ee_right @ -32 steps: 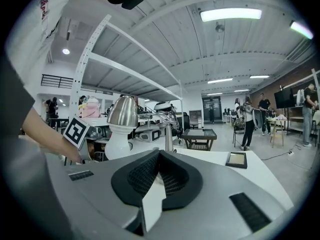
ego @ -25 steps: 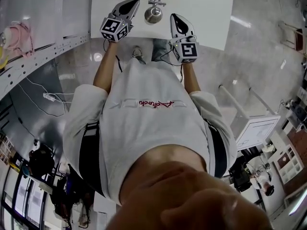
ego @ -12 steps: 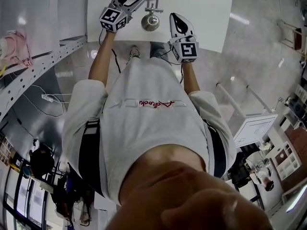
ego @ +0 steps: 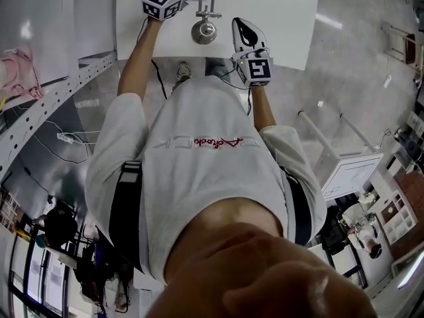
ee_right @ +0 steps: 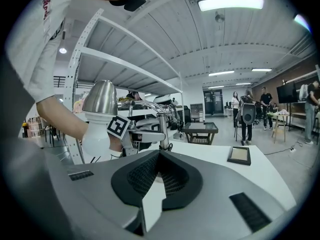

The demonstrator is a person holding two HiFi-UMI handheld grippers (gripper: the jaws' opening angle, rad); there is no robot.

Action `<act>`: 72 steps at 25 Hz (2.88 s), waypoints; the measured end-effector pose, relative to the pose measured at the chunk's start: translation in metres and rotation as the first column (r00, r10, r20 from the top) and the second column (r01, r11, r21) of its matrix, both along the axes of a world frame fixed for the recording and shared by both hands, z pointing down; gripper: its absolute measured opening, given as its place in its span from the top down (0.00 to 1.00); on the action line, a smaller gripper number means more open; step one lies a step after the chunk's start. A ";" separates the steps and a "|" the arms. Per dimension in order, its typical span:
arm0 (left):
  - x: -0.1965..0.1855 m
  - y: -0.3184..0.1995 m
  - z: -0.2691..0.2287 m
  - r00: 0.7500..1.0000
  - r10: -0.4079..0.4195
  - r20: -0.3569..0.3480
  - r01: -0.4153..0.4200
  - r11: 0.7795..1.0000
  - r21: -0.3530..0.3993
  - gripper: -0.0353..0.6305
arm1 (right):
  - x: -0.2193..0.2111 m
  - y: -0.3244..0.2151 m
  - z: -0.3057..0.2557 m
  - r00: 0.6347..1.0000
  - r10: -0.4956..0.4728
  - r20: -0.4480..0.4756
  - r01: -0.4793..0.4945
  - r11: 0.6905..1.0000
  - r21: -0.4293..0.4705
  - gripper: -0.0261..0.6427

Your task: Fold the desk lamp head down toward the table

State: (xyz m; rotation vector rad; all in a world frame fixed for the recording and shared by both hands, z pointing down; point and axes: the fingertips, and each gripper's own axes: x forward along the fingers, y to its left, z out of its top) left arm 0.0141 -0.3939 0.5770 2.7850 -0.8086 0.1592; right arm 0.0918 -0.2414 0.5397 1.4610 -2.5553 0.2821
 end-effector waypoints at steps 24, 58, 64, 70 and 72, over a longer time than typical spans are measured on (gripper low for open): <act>0.026 -0.016 -0.019 0.999 0.051 -0.016 -0.050 0.998 0.036 0.68 | -0.024 -0.019 -0.030 0.940 -0.147 -0.308 0.212 0.959 0.190 0.93; 0.027 -0.017 -0.017 0.999 0.048 -0.008 -0.048 0.999 0.017 0.68 | -0.090 -0.015 -0.051 0.313 0.073 -0.947 0.887 0.335 0.319 0.67; 0.026 -0.017 -0.017 0.999 0.051 -0.011 -0.051 0.999 0.017 0.68 | -0.093 -0.015 -0.051 0.322 0.114 -0.940 0.886 0.314 0.341 0.69; 0.024 -0.016 -0.015 0.999 0.051 -0.015 -0.051 0.999 0.017 0.68 | -0.095 -0.013 -0.050 0.372 0.108 -0.922 0.868 0.312 0.386 0.70; 0.025 -0.016 -0.015 0.998 0.054 -0.016 -0.054 0.998 0.015 0.68 | -0.094 -0.013 -0.049 0.379 0.109 -0.919 0.864 0.313 0.394 0.70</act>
